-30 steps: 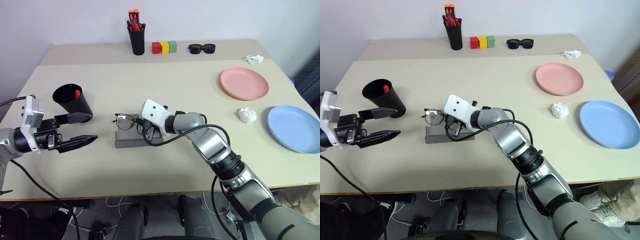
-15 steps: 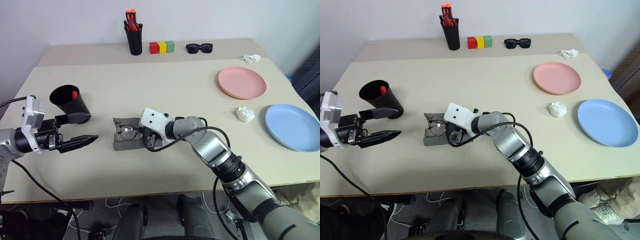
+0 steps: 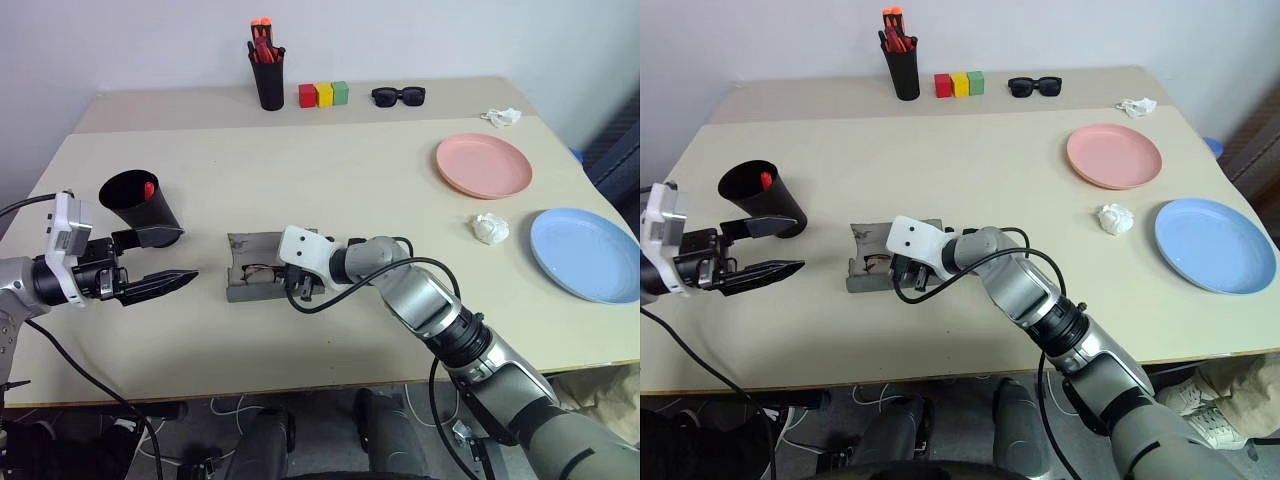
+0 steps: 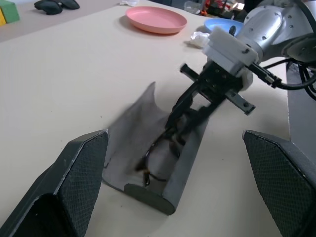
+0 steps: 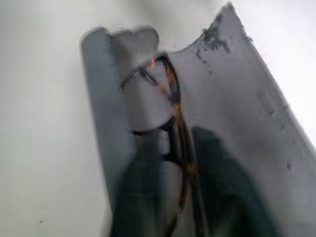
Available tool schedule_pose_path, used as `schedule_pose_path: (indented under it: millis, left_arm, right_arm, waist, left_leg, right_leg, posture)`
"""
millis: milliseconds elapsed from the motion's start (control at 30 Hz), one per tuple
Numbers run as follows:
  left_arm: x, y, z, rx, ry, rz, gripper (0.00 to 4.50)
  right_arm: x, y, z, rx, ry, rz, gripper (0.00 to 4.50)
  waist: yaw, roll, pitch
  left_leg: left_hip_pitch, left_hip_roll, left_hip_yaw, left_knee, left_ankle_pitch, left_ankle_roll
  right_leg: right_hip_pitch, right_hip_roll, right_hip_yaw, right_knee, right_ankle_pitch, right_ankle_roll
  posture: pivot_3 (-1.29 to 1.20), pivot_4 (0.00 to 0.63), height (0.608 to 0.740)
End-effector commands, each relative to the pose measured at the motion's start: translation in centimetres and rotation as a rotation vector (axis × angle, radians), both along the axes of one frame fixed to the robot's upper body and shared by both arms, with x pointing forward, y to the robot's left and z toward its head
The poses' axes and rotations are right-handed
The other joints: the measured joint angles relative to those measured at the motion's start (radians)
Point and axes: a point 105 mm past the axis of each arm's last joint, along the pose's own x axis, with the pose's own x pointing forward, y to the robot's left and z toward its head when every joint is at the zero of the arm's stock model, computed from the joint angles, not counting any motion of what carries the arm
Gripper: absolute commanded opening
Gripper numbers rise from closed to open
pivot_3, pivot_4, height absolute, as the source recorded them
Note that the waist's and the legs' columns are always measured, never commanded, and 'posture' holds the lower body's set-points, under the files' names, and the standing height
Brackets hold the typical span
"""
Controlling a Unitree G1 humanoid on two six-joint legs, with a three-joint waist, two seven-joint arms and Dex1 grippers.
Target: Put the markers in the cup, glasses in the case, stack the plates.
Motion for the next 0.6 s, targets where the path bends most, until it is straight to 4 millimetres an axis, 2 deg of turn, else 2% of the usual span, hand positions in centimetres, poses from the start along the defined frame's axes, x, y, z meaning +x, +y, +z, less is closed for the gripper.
schedule_pose_path:
  millis: [33, 133, 267, 500, 600]
  left_arm:
    - [0.0, -0.3, 0.9, 0.013, -0.046, -0.016, 4.50]
    - [0.1, -0.4, 0.9, 0.011, -0.048, -0.017, 4.50]
    - [0.3, -0.6, 1.1, 0.009, -0.051, -0.019, 4.50]
    - [1.0, -1.0, 1.2, -0.006, -0.058, -0.007, 4.50]
    - [1.5, -0.8, 1.4, -0.052, -0.014, 0.019, 4.50]
  right_arm:
    - [-0.3, 0.4, 1.0, 0.021, -0.032, 0.024, 2.84]
    - [0.0, 0.5, 1.8, 0.062, -0.034, 0.009, 4.37]
    - [0.7, 0.4, 3.3, 0.125, -0.057, -0.017, 4.44]
    - [1.6, 0.0, 8.4, 0.354, -0.098, -0.037, 4.44]
    - [1.4, -0.5, 9.7, 0.438, -0.088, -0.034, 4.44]
  waist:
    - [0.000, 0.000, 0.000]
    - [0.000, 0.000, 0.000]
    - [0.000, 0.000, 0.000]
    - [0.000, 0.000, 0.000]
    - [0.002, 0.000, 0.000]
  left_leg:
    - [0.000, 0.000, 0.000, 0.000, 0.000, 0.000]
    - [0.000, 0.000, 0.000, 0.000, 0.000, 0.000]
    - [0.000, 0.000, 0.000, 0.000, 0.000, 0.000]
    - [0.000, 0.000, 0.000, 0.000, 0.000, 0.000]
    - [0.000, 0.000, 0.000, 0.000, 0.000, 0.000]
  right_leg:
    - [0.000, 0.000, 0.000, 0.000, 0.000, 0.000]
    - [0.000, 0.000, 0.000, 0.000, 0.000, 0.000]
    - [0.000, 0.000, 0.000, 0.000, 0.000, 0.000]
    - [0.000, 0.000, 0.000, 0.000, 0.000, 0.000]
    - [0.000, 0.000, 0.000, 0.000, 0.000, 0.000]
  posture:
    - [0.00, 0.150, 0.740]
    - [0.00, 0.150, 0.740]
    - [0.00, 0.150, 0.740]
    - [0.00, 0.150, 0.740]
    - [0.00, 0.150, 0.740]
